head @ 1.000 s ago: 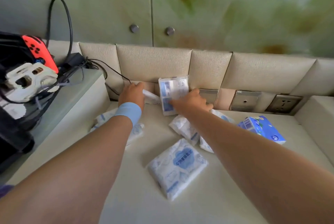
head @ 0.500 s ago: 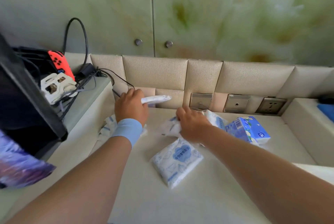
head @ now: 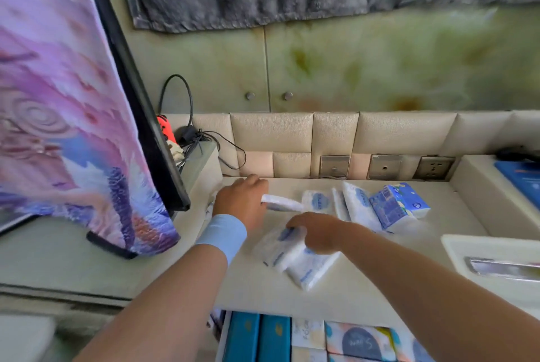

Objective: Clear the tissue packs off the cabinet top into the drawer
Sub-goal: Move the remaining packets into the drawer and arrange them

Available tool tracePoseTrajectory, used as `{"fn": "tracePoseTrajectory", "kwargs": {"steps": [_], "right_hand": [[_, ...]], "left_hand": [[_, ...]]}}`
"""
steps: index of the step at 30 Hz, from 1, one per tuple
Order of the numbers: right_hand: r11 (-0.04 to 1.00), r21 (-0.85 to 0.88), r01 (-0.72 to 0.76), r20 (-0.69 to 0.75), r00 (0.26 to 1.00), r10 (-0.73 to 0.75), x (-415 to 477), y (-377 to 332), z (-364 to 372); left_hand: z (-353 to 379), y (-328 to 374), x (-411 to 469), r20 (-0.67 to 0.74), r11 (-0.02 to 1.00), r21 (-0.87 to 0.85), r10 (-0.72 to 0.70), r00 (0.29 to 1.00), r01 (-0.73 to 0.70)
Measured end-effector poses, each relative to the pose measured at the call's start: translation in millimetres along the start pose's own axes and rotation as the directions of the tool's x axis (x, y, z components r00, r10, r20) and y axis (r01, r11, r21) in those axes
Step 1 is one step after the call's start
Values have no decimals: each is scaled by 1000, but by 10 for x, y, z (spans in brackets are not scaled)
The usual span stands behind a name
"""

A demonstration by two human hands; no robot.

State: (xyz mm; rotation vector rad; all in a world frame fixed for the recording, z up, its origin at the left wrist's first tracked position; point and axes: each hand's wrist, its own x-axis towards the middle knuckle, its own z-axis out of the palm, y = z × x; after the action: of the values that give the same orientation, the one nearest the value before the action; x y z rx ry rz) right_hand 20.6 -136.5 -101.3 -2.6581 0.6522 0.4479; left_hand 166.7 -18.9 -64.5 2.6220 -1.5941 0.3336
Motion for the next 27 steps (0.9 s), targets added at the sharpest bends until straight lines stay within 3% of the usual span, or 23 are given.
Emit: {"fn": "tracePoseTrajectory", "kwargs": {"steps": [4, 7, 9, 12, 15, 21, 23, 27], "right_hand": [[975, 156, -158, -101, 979, 175, -63, 93, -18], [950, 147, -275, -110, 950, 292, -46, 185, 0], [924, 181, -336, -98, 929, 357, -49, 220, 35], [897, 245, -369, -76, 915, 397, -44, 184, 80], [875, 201, -440, -30, 890, 454, 42, 107, 187], [859, 175, -482, -16, 871, 492, 116, -34, 320], [814, 293, -502, -10, 849, 528, 114, 13, 321], [601, 660, -452, 99, 845, 526, 29, 145, 383]], "left_hand": [[-11, -32, -251, 283, 999, -44, 43, 958, -31], [73, 16, -437, 558, 996, -80, 72, 827, -33], [194, 44, -517, 647, 991, -135, 75, 759, 17], [309, 18, -463, 619, 971, -208, 34, 785, 121], [384, -27, -378, 558, 957, -190, -79, 826, 220], [555, 35, -231, 660, 898, -207, -166, 733, 390], [568, 48, -158, 693, 898, -169, -185, 697, 406], [536, 166, -146, 763, 888, -150, -176, 622, 435]]}}
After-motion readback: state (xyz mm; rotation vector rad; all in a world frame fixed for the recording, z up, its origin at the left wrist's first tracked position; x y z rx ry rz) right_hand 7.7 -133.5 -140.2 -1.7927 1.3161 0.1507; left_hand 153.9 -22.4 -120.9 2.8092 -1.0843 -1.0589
